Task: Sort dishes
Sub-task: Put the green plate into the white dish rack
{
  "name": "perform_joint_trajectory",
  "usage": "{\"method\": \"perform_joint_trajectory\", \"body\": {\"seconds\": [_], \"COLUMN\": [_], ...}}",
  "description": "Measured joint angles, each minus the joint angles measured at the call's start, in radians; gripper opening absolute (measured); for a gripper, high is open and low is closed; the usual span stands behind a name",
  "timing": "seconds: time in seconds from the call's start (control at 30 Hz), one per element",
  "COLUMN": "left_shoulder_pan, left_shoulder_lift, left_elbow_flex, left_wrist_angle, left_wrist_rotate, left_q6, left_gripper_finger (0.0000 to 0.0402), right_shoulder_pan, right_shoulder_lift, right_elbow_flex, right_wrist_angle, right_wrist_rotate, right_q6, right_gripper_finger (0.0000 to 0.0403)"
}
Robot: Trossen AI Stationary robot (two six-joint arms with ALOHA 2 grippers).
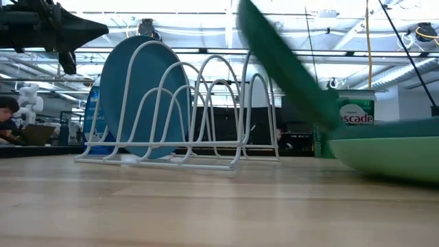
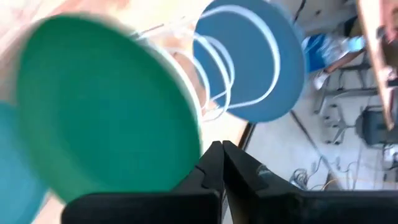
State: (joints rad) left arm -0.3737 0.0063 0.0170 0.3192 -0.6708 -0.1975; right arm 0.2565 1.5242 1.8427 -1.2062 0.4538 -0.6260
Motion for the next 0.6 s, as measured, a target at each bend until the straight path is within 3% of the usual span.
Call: {"method": "perform_joint_trajectory", "body": {"seconds": [0.2, 0.33, 0.5, 0.6], "left_shoulder_pan": [0.000, 0.000, 0.000, 0.000], "left_shoulder_lift": [0.000, 0.000, 0.000, 0.000], "left_elbow_flex": [0.000, 0.000, 0.000, 0.000], "left_wrist_angle": [0.000, 0.000, 0.000, 0.001], "left_wrist_rotate": [0.000, 0.000, 0.000, 0.000], "left_q6": [0.000, -0.002, -0.003, -0.003], "left_gripper_finger": [0.0000, 0.0000, 0.0000, 0.0000], "right_shoulder_pan": [0.015, 0.006, -0.024, -0.033], "right_shoulder_lift": [-0.001, 0.000, 0.005, 0.006], "right_elbow_flex": [0.066, 0.066, 0.001, -0.104], "right_wrist_angle": [0.033, -0.058, -0.194, -0.210], "right_wrist_rotate": [-0.006, -0.025, -0.209, -0.260], "right_q6": [-0.051, 0.008, 0.175, 0.270], "right_gripper_finger": [0.0001, 0.0001, 0.0002, 0.0019]}}
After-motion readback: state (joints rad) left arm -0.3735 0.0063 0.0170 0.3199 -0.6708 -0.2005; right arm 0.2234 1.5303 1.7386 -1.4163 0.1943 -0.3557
